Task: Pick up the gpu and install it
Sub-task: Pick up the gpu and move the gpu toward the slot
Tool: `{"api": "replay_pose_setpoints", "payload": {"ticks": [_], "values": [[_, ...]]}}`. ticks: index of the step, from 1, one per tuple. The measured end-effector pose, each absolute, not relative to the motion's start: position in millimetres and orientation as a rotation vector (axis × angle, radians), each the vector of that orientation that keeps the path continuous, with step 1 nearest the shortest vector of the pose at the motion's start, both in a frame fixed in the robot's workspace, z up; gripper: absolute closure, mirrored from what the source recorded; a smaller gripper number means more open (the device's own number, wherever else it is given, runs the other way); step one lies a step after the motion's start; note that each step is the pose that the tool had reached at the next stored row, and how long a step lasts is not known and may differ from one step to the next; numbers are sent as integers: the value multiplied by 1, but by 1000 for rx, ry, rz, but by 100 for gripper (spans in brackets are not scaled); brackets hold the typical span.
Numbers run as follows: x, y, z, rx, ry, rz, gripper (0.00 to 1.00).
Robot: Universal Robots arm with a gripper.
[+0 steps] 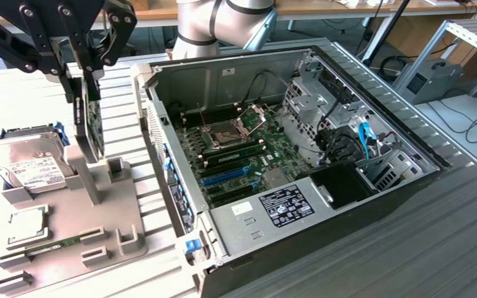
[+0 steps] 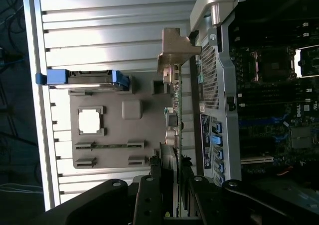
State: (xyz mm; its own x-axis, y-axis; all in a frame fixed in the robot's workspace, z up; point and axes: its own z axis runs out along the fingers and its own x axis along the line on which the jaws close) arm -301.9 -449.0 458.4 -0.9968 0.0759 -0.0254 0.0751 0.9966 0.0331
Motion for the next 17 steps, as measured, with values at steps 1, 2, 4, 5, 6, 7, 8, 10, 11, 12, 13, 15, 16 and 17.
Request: {"api": "replay_pose_setpoints", "payload": {"ticks": [1, 2, 4, 5, 6, 7, 8, 10, 11, 12, 13, 15, 16, 17], "values": [[-302, -449, 459, 118, 3112, 50, 74], [-302, -449, 460, 118, 3112, 50, 74], [-302, -449, 463, 118, 3112, 50, 74], [-302, -449, 463, 118, 3112, 50, 74], [-302, -449, 464, 118, 3112, 50, 74], [-302, -449, 466, 118, 3112, 50, 74], [-302, -449, 467, 118, 3112, 50, 74], [-302, -449, 468, 118, 3112, 50, 74], [-302, -449, 469, 118, 3112, 50, 74], [-302, -449, 470, 118, 3112, 50, 74], [-302, -449, 471, 118, 3112, 50, 74], [-302, -449, 472, 118, 3112, 50, 74], [-302, -449, 473, 118, 3112, 50, 74], [-302, -449, 474, 118, 3112, 50, 74]]}}
